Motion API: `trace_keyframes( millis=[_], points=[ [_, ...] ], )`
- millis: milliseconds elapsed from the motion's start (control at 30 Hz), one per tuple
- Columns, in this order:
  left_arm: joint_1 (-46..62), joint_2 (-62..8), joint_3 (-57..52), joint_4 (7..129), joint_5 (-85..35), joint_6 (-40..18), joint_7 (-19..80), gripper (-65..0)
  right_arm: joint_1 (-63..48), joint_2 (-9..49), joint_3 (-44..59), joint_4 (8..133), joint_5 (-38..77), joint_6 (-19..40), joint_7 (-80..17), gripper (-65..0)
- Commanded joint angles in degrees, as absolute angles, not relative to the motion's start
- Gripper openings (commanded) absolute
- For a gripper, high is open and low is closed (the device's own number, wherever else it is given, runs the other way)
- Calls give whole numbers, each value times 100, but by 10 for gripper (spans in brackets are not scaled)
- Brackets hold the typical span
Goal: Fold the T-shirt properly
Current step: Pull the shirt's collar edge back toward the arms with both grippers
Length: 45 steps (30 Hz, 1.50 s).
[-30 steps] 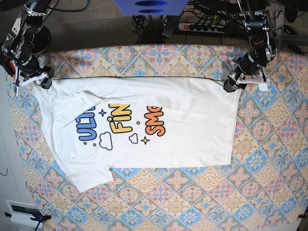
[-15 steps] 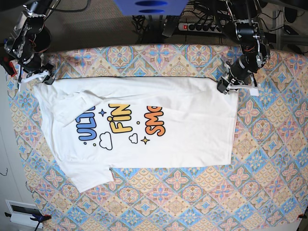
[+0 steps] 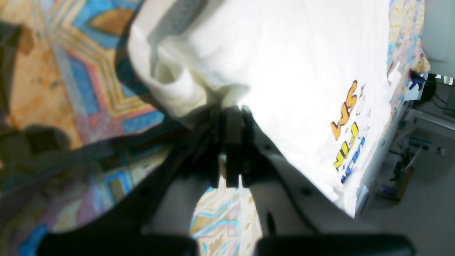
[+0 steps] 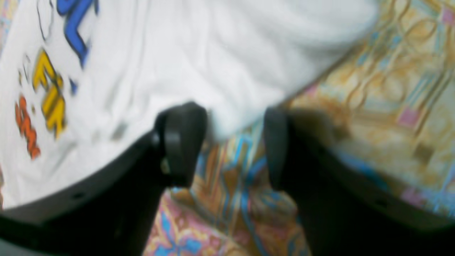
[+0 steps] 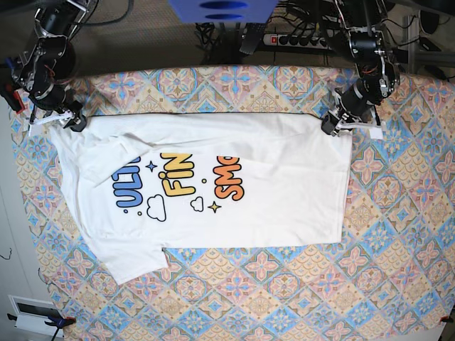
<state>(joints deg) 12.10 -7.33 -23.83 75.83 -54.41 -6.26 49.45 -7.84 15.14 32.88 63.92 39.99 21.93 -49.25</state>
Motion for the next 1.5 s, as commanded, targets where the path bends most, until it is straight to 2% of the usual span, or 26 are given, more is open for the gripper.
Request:
trace_keyframes(
  millis=[0,600,667,800,867,1067,1200,1333,1467],
  points=[
    [1182,-769,-2396,7644,-5464,-629,4954,-650,-620,1560,3284,6387,3811,2062,-4980,-346],
    [1191,-769,-2396,7644,-5464,-629,4954,-650,-532,1578,3503,6114,3802,2062,-4971,-352],
    [1200,-769,-2396,7644,-5464,-629,4954,-650,-435,1578,3512,5974,3802,2062,-4884,-387],
    [1209,-778,-2396,7644,-5464,-629,4971,-650,-418,1578,3512,5727,3802,2062,-4734,-568],
    [1235,-857,-2396,7662,-5464,-629,4980,-650,-453,1578,3512,5736,3802,2062,-4708,-627],
    [1578,-936,-2396,7969,-5481,-637,4963,-650,-699,1648,3512,5833,3837,2088,-4743,-635],
    [1877,-1015,-2396,8303,-5481,-637,4963,-650,-1112,1675,3512,6220,3846,2413,-4716,-635],
    [2229,-1024,-2396,8602,-5481,-646,4980,-650,-1543,1675,3538,6545,3846,2466,-4725,-635],
    [2633,-1015,-2396,8936,-5481,-646,4963,-650,-1877,1675,3890,6914,3846,2475,-4752,-636]
  ],
)
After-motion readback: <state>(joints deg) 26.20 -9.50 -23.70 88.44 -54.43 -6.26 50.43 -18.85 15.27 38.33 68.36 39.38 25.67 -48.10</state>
